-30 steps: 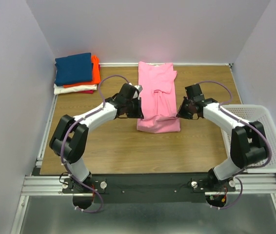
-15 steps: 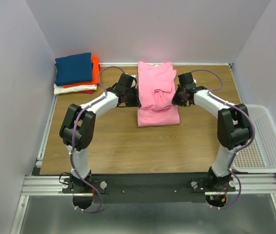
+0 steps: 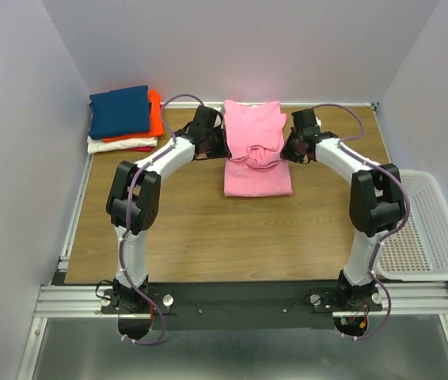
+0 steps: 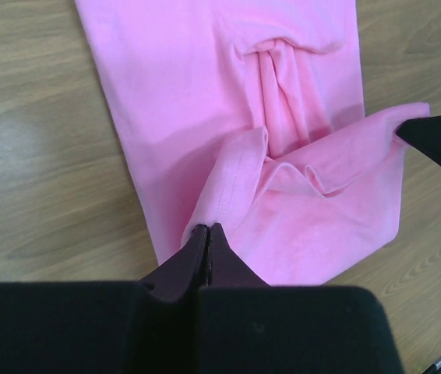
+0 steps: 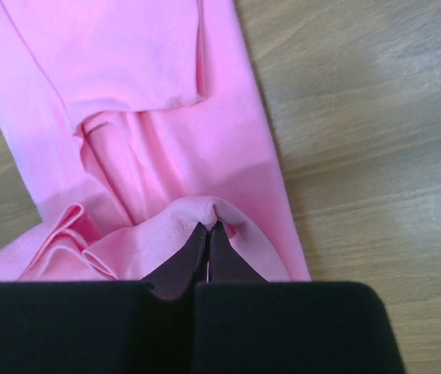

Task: Fold and stack the t-shirts
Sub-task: Fold the tshirt

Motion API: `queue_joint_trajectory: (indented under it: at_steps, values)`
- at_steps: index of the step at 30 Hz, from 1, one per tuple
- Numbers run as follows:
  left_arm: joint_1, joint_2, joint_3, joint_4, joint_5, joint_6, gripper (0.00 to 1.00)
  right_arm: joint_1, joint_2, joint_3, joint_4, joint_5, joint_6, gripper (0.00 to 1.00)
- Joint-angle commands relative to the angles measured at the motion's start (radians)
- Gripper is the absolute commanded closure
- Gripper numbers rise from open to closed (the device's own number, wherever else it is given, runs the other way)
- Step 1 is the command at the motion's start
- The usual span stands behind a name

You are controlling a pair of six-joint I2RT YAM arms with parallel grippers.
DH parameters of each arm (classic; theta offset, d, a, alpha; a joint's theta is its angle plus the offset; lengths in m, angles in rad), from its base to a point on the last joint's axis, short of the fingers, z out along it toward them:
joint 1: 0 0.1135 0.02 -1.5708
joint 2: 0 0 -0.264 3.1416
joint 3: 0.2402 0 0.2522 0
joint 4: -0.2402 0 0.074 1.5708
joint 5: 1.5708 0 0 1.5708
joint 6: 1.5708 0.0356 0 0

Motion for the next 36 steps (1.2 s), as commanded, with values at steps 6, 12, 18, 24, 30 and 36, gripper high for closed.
queue_joint_trajectory:
  at_steps: [6,12,18,24,30,36]
  values:
    - [0.044,0.091,0.096,0.007,0.042,0.015,1.00,-0.037,0.071,0.097,0.010,-0.021,-0.003,0.99]
    - [0.064,0.153,0.160,0.027,0.065,0.024,1.00,-0.051,0.129,0.146,0.010,-0.041,-0.008,1.00]
    - [0.078,0.197,0.190,0.066,0.120,0.030,0.81,-0.069,0.184,0.186,0.010,-0.056,-0.029,0.80]
    - [0.116,0.170,0.213,0.085,0.130,0.047,0.62,-0.100,0.171,0.212,0.008,-0.095,-0.061,0.52]
    - [0.131,0.095,0.179,0.066,0.081,0.056,0.61,-0.098,0.071,0.155,0.010,-0.122,-0.088,0.51]
    - [0.108,0.041,0.095,0.053,0.059,0.036,0.81,-0.052,0.016,0.059,0.011,-0.099,-0.097,0.53]
